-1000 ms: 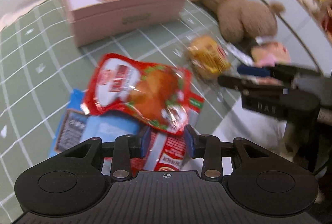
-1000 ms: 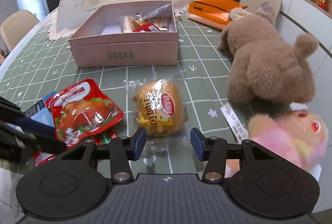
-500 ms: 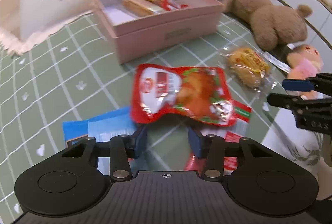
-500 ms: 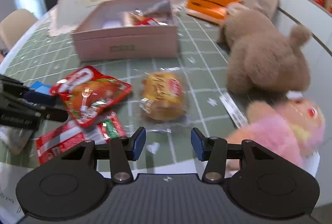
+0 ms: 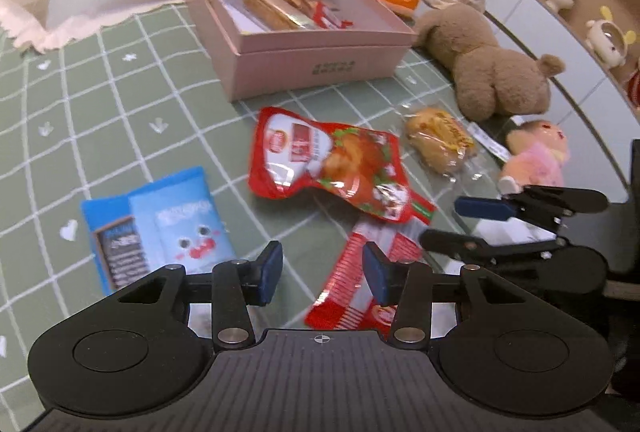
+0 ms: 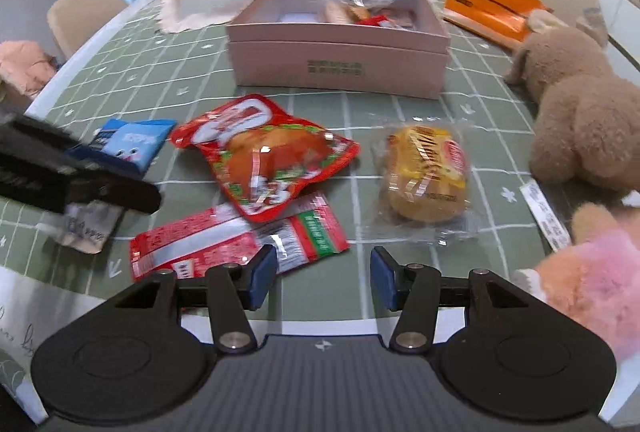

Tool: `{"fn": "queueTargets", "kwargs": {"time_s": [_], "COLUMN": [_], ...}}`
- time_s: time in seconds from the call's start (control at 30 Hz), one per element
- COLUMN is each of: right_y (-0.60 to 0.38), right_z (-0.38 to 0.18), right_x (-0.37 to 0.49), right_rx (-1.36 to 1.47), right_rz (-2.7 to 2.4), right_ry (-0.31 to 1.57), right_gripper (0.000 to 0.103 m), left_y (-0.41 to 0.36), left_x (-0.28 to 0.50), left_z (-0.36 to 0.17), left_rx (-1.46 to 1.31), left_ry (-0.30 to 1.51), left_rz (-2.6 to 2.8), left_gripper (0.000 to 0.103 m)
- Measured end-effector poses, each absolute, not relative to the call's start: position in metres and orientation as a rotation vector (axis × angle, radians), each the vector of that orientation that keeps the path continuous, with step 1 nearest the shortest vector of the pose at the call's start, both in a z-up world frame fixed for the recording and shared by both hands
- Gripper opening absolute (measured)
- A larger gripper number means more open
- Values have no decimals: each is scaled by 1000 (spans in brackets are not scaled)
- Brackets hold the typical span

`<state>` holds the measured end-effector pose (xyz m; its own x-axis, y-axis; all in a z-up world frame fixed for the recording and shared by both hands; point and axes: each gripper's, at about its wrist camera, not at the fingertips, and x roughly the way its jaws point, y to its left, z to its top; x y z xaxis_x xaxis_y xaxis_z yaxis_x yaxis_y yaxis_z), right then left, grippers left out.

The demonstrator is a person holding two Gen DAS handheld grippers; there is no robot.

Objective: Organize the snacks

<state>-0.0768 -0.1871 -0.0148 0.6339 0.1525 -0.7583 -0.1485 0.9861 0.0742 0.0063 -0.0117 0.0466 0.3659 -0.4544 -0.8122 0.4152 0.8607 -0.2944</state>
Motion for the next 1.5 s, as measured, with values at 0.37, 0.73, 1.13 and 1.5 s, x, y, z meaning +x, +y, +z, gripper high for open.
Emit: {"fn": "queueTargets", "kwargs": {"time_s": [0.37, 0.73, 1.13, 1.5], "right_y": [-221, -246, -236, -196], "right_z": [-23, -12, -4, 15], "right_x": [-90, -105, -90, -64], "right_rx": [62, 120, 47, 3], "right_rz": [68, 16, 31, 215], "right_ry": [896, 857, 835, 795], "right_gripper": [51, 51, 51, 53], "left_y": [-95, -111, -68, 39], "left_x": [-12, -6, 5, -23], "left_z": [27, 21, 26, 56], "left_rx": [333, 333, -35, -221], "left_ry": [1028, 1067, 1155, 1030], "left_rz": [-672, -636, -611, -390], "left_gripper": [56, 71, 15, 20]}}
